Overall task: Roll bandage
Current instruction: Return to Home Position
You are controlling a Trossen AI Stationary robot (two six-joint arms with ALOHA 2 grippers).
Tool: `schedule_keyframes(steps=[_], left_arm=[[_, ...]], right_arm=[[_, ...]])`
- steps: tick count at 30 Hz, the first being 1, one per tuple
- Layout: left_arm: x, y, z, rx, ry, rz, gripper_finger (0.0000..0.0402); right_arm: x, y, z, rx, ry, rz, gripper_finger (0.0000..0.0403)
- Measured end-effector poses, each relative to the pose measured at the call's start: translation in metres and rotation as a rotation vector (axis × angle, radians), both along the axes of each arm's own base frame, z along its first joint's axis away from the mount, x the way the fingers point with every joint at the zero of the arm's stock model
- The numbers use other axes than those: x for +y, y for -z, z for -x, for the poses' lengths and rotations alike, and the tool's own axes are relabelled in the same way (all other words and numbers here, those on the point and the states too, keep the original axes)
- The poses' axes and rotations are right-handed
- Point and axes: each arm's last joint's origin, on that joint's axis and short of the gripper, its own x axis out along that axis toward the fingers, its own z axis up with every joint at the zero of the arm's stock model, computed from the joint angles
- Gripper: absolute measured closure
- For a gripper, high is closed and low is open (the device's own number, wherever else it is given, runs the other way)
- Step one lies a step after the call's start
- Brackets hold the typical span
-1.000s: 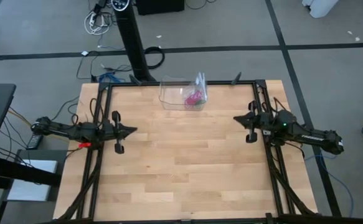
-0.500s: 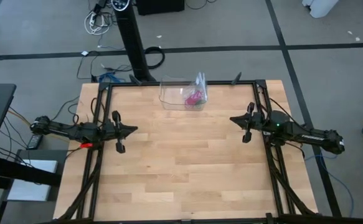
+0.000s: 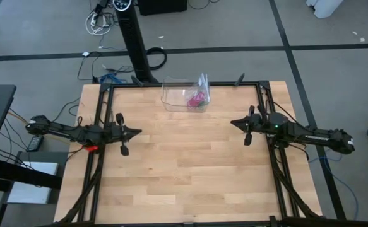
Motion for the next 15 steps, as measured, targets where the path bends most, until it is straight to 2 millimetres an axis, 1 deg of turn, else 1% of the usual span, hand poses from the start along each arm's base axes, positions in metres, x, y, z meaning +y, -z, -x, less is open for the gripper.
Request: schedule_keyframes(steps=[2, 5, 10, 15], left_arm=[[-0.002, -0.004, 0.0, -0.038, 0.076, -0.023, 0.0396], [-0.004, -0.005, 0.001, -0.053, 0.167, -0.009, 0.0396], [-0.011, -0.008, 0.004, -0.085, 0.429, 0.04, 0.0396], [-0.011, -0.011, 0.004, -0.118, 0.434, 0.044, 0.0396]], right_arm=[[0.0, 0.001, -0.001, 0.022, -0.004, 0.031, 0.0392], [0.0, 0.002, -0.001, 0.042, -0.007, 0.049, 0.0392], [0.0, 0.003, -0.002, 0.049, -0.007, 0.049, 0.0395], [0.0, 0.003, -0.002, 0.049, -0.008, 0.049, 0.0394]])
